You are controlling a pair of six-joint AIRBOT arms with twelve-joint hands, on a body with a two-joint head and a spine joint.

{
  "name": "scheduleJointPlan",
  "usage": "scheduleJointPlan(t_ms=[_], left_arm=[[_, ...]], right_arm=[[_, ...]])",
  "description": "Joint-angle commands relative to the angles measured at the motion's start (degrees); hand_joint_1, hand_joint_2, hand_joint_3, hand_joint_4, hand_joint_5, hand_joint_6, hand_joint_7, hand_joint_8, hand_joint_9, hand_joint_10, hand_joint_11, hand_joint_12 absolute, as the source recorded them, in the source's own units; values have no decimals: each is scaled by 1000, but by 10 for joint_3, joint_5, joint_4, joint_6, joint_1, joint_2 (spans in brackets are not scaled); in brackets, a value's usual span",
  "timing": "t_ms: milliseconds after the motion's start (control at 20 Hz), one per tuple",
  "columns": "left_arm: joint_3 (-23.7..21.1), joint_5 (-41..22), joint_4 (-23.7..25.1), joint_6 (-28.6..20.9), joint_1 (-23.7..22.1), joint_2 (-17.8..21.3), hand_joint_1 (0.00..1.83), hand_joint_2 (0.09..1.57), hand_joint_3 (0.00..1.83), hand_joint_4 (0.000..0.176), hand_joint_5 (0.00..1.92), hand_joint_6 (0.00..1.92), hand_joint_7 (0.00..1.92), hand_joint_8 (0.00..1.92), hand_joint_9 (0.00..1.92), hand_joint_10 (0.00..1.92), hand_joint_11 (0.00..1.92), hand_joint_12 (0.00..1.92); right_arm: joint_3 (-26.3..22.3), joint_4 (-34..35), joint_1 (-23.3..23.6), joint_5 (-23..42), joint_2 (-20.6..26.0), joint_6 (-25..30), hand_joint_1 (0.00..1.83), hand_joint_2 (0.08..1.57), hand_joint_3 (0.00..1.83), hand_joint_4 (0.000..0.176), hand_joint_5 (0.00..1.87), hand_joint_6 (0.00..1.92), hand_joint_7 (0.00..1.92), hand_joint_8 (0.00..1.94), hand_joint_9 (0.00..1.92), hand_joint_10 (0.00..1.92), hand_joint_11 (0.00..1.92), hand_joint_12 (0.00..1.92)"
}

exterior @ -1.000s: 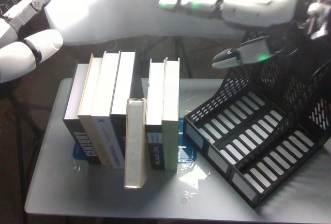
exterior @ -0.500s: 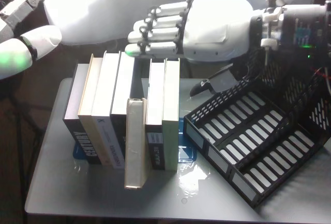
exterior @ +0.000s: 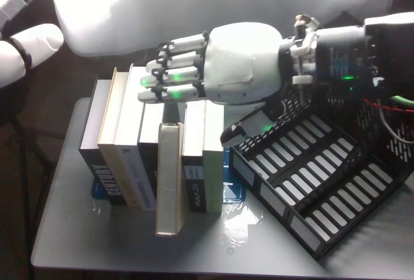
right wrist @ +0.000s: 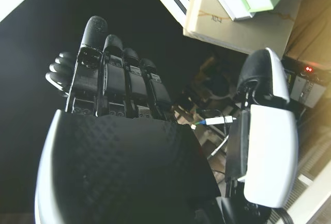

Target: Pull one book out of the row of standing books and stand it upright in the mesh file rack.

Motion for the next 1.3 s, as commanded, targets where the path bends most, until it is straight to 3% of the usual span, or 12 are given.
scheduleJointPlan(t_ms=[0, 150, 250, 550, 600, 650, 750, 900, 1000, 1100, 1200, 1250], left_arm=[[2, -74, -5, -2, 0, 7, 17, 1344, 17, 0, 0, 0, 0, 0, 0, 0, 0, 239], [3, -73, -5, -2, 2, 7, 36, 1329, 0, 0, 29, 5, 0, 0, 0, 0, 0, 7], [4, -73, -7, -2, 4, 7, 30, 1341, 4, 1, 50, 12, 0, 0, 0, 0, 6, 3], [4, -76, -9, -2, 12, 15, 0, 1328, 0, 0, 1, 2, 0, 0, 22, 11, 0, 1285], [4, -76, -9, -2, 12, 15, 0, 1328, 0, 0, 1, 2, 0, 0, 22, 11, 0, 1285], [5, -76, -9, -2, 12, 15, 0, 1294, 0, 34, 0, 0, 0, 0, 1, 0, 0, 1365], [5, -75, -9, -2, 12, 15, 0, 1291, 0, 36, 0, 0, 0, 0, 0, 0, 0, 1376], [8, -72, -7, -2, 12, 15, 0, 1271, 0, 3, 0, 0, 0, 0, 0, 0, 0, 969], [10, -72, -6, -2, 12, 14, 0, 1318, 9, 0, 0, 0, 0, 0, 2, 1, 0, 1196], [13, -67, -3, -2, 8, 10, 0, 1358, 10, 0, 0, 0, 0, 0, 7, 5, 0, 1079], [14, -68, -3, -2, 8, 8, 0, 1367, 9, 0, 0, 0, 0, 0, 0, 0, 0, 747], [14, -68, -2, -2, 6, 7, 0, 1368, 4, 0, 0, 0, 0, 0, 0, 0, 0, 294]], right_arm=[[7, 15, 3, 33, -4, -2, 632, 1006, 0, 0, 0, 0, 4, 2, 81, 4, 0, 937], [30, -30, 4, 33, -31, -2, 593, 996, 0, 0, 0, 0, 40, 9, 105, 11, 0, 1126], [40, -50, 9, 33, -46, -2, 636, 1056, 12, 0, 0, 0, 35, 3, 89, 6, 0, 988], [92, -130, 16, 34, -110, -2, 696, 1067, 3, 0, 0, 0, 0, 0, 68, 6, 0, 956], [100, -142, 16, 34, -119, -2, 696, 1067, 3, 0, 0, 0, 0, 0, 68, 6, 0, 956], [101, -145, 16, 34, -122, -2, 689, 1078, 2, 0, 0, 0, 10, 1, 69, 4, 0, 1049], [103, -159, 16, 33, -125, -2, 686, 1079, 1, 0, 0, 0, 12, 2, 69, 4, 0, 1066], [113, -215, 19, 26, -125, -2, 720, 1113, 5, 0, 0, 0, 0, 0, 55, 14, 0, 910], [119, -254, 24, 21, -127, -2, 751, 1098, 0, 0, 0, 0, 0, 0, 38, 4, 0, 651], [130, -250, 27, 15, -125, -2, 733, 1081, 0, 0, 0, 0, 0, 0, 83, 20, 0, 985], [131, -248, 28, 10, -126, -2, 709, 1063, 0, 0, 0, 0, 0, 0, 36, 3, 0, 666], [129, -245, 28, 10, -126, -2, 718, 1054, 0, 0, 0, 0, 0, 0, 19, 7, 0, 540]])
